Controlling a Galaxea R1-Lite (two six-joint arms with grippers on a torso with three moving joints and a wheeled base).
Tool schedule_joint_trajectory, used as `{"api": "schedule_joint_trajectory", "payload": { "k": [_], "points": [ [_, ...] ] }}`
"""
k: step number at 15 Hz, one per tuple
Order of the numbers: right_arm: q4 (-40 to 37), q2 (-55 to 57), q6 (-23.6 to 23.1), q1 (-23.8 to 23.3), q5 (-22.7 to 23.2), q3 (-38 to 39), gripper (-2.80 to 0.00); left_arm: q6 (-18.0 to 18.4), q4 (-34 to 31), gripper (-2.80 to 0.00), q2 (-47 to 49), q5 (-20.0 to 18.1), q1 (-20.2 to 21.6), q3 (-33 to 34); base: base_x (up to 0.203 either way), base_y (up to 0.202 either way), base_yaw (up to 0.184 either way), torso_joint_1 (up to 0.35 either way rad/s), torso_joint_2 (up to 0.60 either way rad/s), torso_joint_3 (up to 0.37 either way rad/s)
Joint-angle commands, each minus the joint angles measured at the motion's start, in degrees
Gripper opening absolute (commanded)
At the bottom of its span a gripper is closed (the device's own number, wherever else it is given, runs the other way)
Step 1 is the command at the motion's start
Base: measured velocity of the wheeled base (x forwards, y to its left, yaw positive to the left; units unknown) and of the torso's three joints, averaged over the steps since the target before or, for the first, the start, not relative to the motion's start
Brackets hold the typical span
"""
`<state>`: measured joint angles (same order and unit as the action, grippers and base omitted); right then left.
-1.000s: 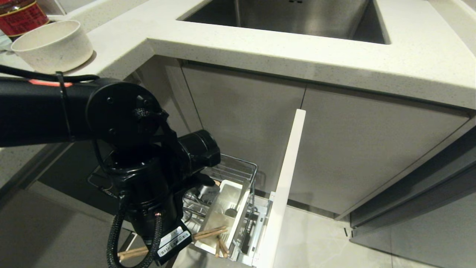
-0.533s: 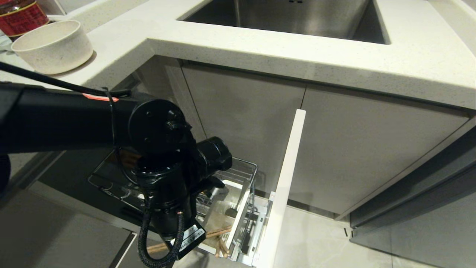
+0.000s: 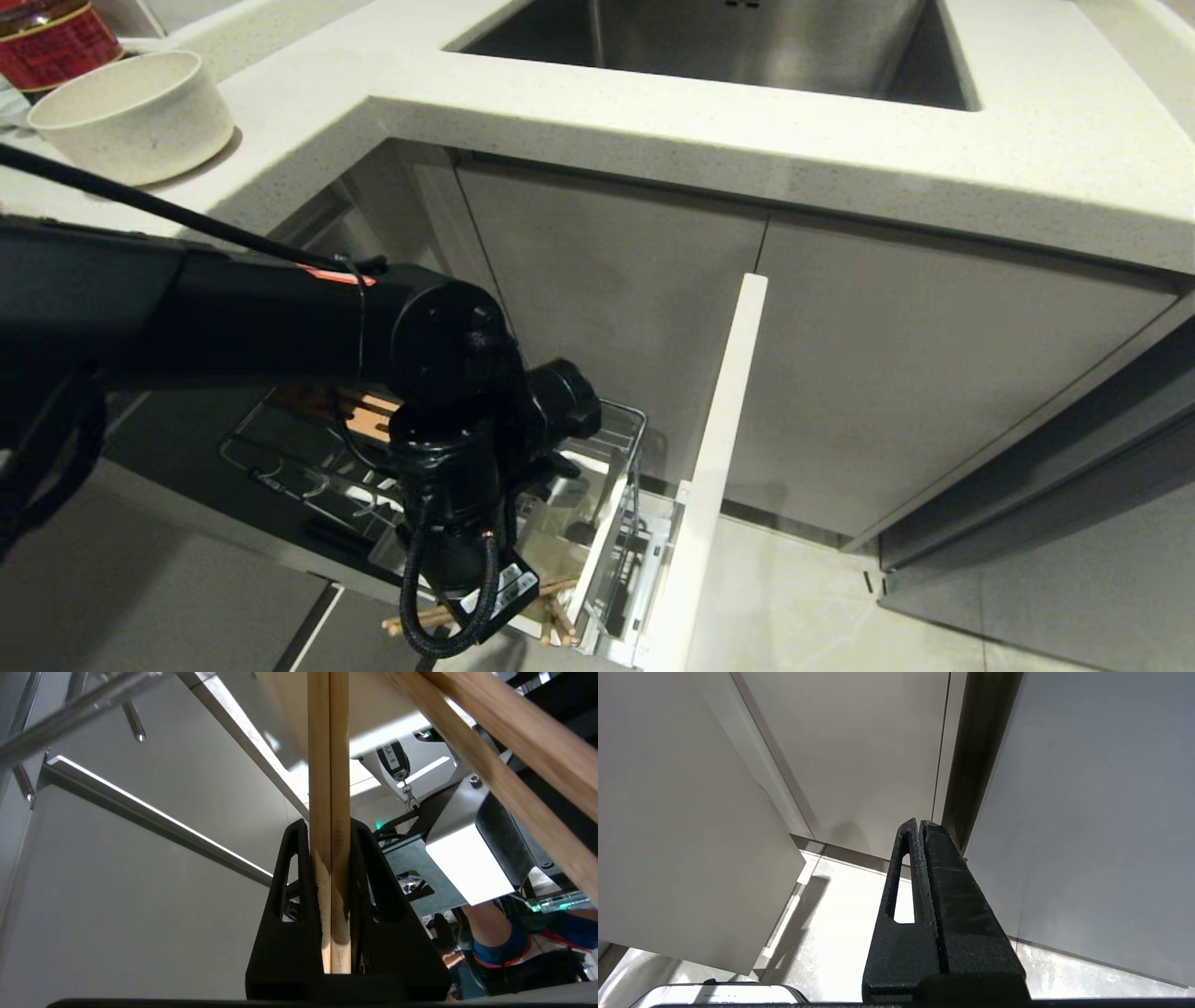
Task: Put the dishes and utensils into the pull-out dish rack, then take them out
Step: Pick up the chopsticks and place it in the cupboard
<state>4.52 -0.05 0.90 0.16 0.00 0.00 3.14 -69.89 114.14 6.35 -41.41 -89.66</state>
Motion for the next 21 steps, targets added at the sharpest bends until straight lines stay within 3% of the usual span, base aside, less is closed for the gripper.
{"api": "schedule_joint_trajectory", "payload": {
  "k": [1,11,12,21],
  "points": [
    [0.05,0.05,0.06,0.02,0.0,1.5,-2.8,0.02,0.01,-2.8,1.25,-0.03,0.33,-0.16,0.0,0.0,0.0,0.0,0.0,0.0],
    [0.05,0.05,0.03,0.02,0.0,1.49,-2.8,-0.07,0.28,-2.8,2.58,-0.6,0.44,-0.85,0.0,0.0,0.0,0.0,0.0,0.0],
    [0.05,0.05,-0.02,0.02,0.0,1.49,-2.8,-0.14,0.28,0.0,2.5,-0.9,0.46,-0.95,0.0,0.0,0.0,0.0,0.0,0.0],
    [0.05,0.05,-0.02,0.02,0.0,1.49,-2.8,-0.37,0.02,0.0,-0.69,-0.93,0.37,-0.96,0.0,0.0,0.0,0.0,0.0,0.0]
  ]
}}
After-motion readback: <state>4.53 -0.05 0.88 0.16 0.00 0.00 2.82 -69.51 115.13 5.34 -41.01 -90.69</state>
